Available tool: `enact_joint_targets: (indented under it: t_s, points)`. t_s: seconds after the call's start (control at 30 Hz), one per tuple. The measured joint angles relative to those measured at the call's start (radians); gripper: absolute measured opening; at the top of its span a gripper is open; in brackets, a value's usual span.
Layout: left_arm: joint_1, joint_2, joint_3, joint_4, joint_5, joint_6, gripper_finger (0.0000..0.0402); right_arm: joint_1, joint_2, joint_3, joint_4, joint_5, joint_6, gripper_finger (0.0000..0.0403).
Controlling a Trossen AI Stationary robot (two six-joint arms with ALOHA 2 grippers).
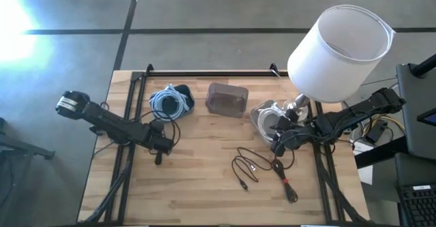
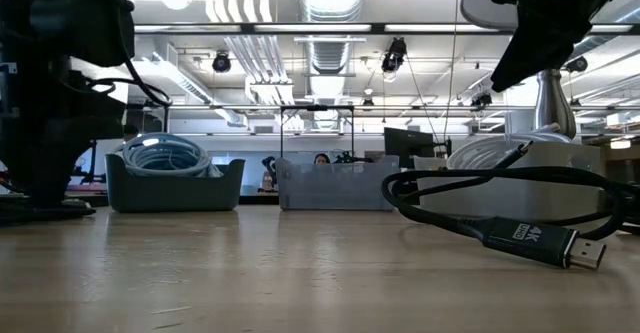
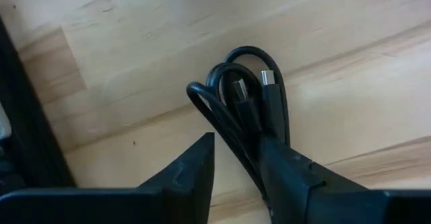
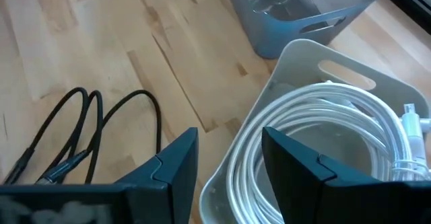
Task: Pick & Place USB Port
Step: Put the top left black charger cable into the black bin
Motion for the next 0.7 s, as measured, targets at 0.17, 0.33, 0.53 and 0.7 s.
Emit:
enact_joint_targets:
  t_s: [0.17,0.33,0.53,0.7]
  points:
    - [0.001,0.001,-0.008,0.046,-0.008,-0.002,0.0122,0.0,0.0,0.0,0.0,0.001,0.0,0.0162]
    - [0.001,0.001,-0.008,0.157,-0.013,0.068,0.0122,0.0,0.0,-0.001,0.0,0.001,0.001,0.0162]
    - [0.001,0.002,-0.025,0.259,-0.033,0.127,0.0122,0.0,0.0,-0.001,-0.002,0.001,0.001,0.0162]
    - [-0.001,0.001,-0.058,0.291,-0.073,0.129,0.0101,0.0,0.0,-0.001,-0.002,0.001,0.001,0.0162]
